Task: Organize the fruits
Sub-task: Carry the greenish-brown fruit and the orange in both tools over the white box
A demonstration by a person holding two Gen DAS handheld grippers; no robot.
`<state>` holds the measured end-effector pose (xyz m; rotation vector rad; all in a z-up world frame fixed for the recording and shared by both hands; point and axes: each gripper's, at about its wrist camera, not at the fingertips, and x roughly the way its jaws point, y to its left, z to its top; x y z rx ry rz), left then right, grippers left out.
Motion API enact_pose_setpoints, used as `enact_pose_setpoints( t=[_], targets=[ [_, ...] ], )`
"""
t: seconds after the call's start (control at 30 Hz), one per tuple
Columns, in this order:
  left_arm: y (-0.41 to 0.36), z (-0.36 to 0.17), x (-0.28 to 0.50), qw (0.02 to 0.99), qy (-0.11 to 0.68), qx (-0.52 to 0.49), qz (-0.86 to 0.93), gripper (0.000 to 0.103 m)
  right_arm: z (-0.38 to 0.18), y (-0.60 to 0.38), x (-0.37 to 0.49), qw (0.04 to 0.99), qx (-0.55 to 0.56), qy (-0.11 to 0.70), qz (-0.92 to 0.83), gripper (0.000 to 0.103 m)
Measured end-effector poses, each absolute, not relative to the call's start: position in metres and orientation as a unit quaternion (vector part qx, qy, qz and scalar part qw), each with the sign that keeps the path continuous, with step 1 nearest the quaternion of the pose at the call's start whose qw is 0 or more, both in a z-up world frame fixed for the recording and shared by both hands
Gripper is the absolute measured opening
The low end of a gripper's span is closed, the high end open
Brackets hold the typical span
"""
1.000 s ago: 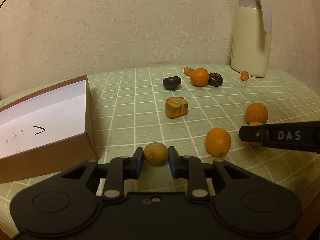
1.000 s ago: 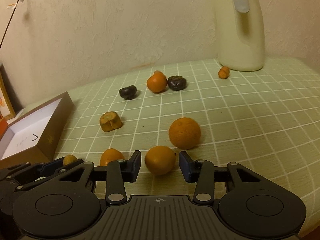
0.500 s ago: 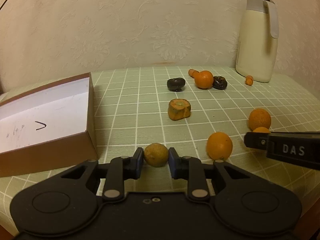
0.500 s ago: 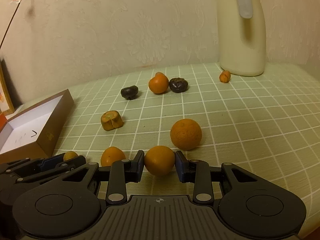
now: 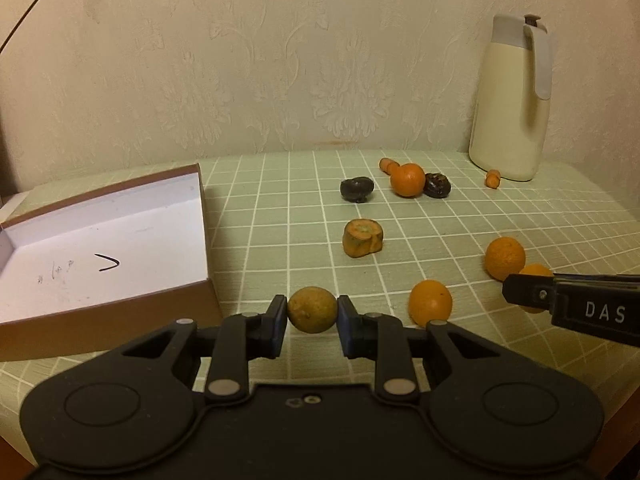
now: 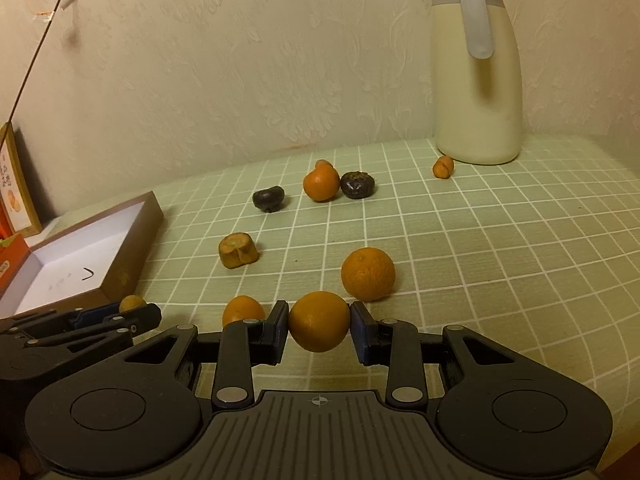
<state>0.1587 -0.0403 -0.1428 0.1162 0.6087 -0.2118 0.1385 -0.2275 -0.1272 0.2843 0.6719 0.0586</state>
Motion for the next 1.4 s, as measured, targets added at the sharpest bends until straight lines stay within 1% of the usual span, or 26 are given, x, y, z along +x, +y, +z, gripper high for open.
enact_pose_setpoints(
  t=[0.37,0.77,1.4],
  targets=[
    [-0.024,-0.12,0.144,0.955,0.279,0.046,-0.088,0.017,-0.103,-0.219,0.125,0.942,0.141,0.302,0.046,0.034],
    [0.01,-0.103,0.125,0.963,0.262,0.038,-0.056,0.017,-0.084,-0.184,0.119,0.947,0.128,0.279,0.098,0.034],
    [0.102,-0.073,0.108,0.972,0.23,0.0,0.045,0.017,-0.06,-0.107,0.124,0.947,0.094,0.235,0.199,0.034]
  ],
)
